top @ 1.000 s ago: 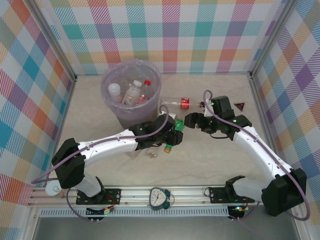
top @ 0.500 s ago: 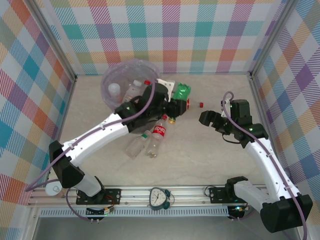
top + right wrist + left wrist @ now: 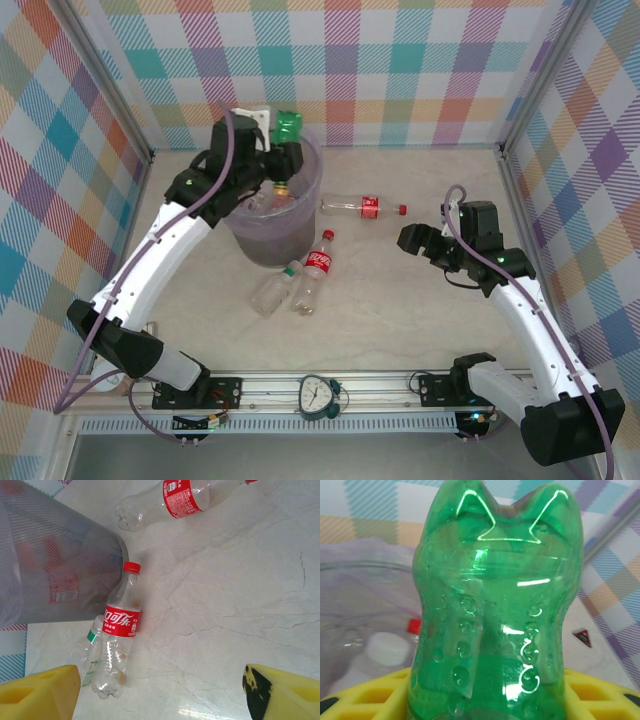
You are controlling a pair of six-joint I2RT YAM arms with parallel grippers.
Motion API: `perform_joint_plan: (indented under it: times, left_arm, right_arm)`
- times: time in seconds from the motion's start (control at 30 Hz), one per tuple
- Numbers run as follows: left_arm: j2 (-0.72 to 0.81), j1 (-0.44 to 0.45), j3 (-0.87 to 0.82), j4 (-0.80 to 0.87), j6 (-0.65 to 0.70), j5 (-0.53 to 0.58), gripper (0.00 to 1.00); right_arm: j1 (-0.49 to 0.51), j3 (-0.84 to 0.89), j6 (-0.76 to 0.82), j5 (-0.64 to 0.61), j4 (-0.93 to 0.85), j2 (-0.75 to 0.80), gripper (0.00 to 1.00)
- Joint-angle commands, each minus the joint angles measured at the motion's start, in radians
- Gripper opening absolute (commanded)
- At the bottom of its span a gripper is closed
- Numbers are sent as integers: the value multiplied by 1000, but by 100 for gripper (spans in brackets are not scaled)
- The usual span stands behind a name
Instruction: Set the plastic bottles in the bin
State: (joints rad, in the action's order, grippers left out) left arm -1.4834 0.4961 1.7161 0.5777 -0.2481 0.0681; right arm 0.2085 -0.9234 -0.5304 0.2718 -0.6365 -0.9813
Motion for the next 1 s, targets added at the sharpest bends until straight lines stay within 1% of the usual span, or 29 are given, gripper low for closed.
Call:
perform_joint_plan:
  times: [0.0,0.13,0.3,0.47,0.73,0.83,0.97]
  left_arm:
    - [22,-68,25,33,26,-15,32]
    - [-27,-112,40,71,51,-33,32]
    - [-68,-106,6,49,118,-153,32]
    - [-133,-77,5,87,186,-185,31]
    - [-240,-70,5,171,226,-210,32]
    - [-261,-70,-14,174,225,-221,36]
    - [-273,-70,-35,169,215,-237,46]
  right_arm:
    - [-6,14,10,16,1,1,84]
    - [-6,24,7,19,7,1,84]
    - [-6,23,17,-1,-8,7,84]
    - [-6,33,17,-6,-8,9,84]
    - [-6,37,15,-2,1,-10,84]
    - [-7,39,15,-2,6,-14,84]
    - [-6,43,15,-3,9,-17,84]
